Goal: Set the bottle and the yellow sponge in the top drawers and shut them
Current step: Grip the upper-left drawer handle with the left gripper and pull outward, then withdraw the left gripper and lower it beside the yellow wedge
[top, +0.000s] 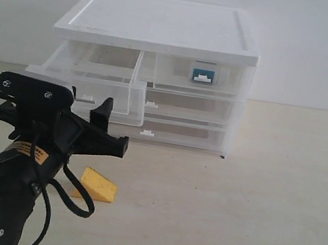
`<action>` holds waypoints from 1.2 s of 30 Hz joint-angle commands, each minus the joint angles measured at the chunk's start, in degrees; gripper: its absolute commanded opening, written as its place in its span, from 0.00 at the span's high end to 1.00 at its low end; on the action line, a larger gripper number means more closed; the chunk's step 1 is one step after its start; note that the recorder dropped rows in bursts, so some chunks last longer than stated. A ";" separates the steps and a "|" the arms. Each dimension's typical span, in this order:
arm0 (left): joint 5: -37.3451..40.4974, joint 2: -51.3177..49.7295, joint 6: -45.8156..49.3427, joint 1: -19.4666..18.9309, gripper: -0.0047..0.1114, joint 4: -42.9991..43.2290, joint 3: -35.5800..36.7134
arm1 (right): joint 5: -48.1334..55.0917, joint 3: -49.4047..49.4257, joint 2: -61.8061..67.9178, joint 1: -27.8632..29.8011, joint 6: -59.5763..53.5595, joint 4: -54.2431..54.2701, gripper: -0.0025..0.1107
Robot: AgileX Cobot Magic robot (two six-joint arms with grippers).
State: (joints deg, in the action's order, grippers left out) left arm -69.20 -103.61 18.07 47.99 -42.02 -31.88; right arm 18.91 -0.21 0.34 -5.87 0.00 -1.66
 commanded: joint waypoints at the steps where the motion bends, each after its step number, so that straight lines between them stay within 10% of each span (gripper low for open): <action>1: -0.43 1.15 0.33 0.53 0.28 -0.93 0.24 | -0.44 0.21 -0.34 0.08 0.00 -0.12 0.97; 21: 33.59 13.06 15.20 0.53 0.28 -7.22 0.24 | -0.44 0.21 -0.34 0.08 0.00 -0.12 0.97; 36: 73.86 25.96 39.42 0.53 0.34 -0.30 0.24 | -0.44 0.21 -0.34 0.08 0.00 -0.12 0.97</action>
State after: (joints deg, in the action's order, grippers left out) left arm -2.48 -79.07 54.18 48.08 -45.15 -31.85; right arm 18.91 -0.21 0.34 -5.87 0.00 -1.55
